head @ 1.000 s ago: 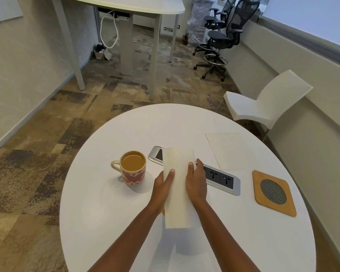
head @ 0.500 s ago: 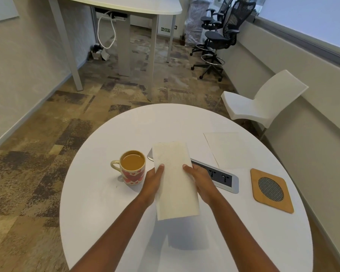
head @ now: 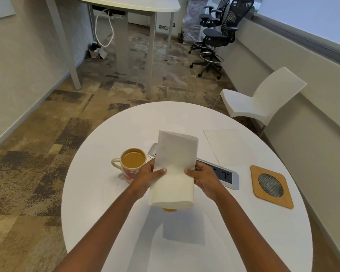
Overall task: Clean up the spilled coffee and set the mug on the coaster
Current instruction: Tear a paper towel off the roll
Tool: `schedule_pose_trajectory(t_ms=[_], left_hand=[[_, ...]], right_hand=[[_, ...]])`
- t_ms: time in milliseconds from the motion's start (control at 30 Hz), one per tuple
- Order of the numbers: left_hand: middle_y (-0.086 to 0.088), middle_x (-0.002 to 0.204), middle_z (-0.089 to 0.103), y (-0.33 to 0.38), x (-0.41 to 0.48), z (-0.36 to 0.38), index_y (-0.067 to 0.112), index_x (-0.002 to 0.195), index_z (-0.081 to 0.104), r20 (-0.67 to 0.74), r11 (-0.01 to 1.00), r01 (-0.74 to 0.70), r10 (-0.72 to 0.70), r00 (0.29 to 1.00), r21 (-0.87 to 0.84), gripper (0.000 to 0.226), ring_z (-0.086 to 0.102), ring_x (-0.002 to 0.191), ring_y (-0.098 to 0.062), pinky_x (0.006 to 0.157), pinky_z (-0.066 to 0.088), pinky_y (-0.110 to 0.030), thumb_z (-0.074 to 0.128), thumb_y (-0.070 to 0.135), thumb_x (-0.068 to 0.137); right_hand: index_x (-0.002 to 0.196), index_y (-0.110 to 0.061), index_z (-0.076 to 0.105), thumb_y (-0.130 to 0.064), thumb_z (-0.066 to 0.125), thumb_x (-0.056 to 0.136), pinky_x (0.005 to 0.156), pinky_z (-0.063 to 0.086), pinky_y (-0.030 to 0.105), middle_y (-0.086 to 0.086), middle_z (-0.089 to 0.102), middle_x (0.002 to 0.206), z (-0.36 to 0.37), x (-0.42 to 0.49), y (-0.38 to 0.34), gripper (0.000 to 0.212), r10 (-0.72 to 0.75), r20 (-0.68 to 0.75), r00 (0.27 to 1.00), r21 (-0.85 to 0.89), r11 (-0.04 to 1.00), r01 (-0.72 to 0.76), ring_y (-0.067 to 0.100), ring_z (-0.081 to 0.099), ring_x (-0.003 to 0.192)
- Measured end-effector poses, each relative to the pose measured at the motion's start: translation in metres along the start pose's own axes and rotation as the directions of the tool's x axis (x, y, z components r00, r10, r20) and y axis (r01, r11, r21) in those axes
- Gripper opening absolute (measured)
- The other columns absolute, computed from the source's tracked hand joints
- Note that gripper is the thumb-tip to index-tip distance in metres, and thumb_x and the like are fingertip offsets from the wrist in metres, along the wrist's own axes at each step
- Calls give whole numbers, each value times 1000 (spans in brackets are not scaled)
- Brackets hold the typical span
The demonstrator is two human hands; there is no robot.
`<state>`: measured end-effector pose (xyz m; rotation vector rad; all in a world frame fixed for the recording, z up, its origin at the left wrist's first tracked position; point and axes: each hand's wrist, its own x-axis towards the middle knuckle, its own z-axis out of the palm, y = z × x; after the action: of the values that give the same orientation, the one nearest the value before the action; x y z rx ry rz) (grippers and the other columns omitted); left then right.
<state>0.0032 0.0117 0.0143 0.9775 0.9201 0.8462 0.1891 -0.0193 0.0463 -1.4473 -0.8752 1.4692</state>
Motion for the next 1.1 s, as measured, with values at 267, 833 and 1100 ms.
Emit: schedule_pose_trajectory(t_ms=[267, 833, 1100], left_hand=[[1, 80, 65, 2, -3, -7, 16, 66, 65, -89, 998, 53, -51, 995, 30, 40, 58, 73, -14, 48, 50, -12, 39, 0, 90], [-9, 108, 57, 11, -2, -10, 22, 108, 51, -221, 997, 32, -14, 975, 75, 32, 54, 99, -25, 83, 47, -36, 57, 0, 85], [-2, 81, 56, 36, 9, -28, 10, 116, 52, -256, 925, -191, 282, 924, 328, 28, 52, 74, -16, 66, 45, -21, 48, 0, 90]], right_hand=[[53, -10, 55, 22, 33, 78, 40, 42, 10, 4, 57, 72, 6, -4, 4, 45, -55, -95, 994, -224, 974, 32, 17, 51, 65], [110, -11, 60, -48, 38, 93, 69, 55, 35, 11, 69, 102, 40, -1, 6, 47, 50, -15, 999, 396, 918, -40, 24, 67, 90], [115, -3, 56, -4, 49, 91, 76, 53, 33, 6, 67, 92, 63, 13, -10, 25, -6, 57, 998, 185, 983, -4, 21, 64, 85]])
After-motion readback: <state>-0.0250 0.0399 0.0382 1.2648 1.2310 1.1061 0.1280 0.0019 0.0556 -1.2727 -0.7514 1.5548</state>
